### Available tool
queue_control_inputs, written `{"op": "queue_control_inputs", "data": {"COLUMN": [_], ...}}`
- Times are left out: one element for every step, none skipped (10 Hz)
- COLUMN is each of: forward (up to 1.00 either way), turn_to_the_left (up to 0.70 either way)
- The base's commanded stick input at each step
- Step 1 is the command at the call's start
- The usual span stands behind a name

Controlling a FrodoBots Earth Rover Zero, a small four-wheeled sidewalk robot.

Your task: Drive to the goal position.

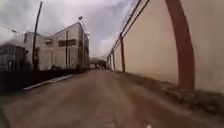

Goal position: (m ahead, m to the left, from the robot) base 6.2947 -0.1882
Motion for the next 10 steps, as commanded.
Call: {"op": "queue_control_inputs", "data": {"forward": [0.70, 0.70, 0.70, 0.70, 0.70, 0.70, 0.70, 0.70, 0.70, 0.70], "turn_to_the_left": [0.00, 0.00, 0.00, 0.00, 0.00, 0.00, 0.00, 0.00, 0.00, 0.00]}}
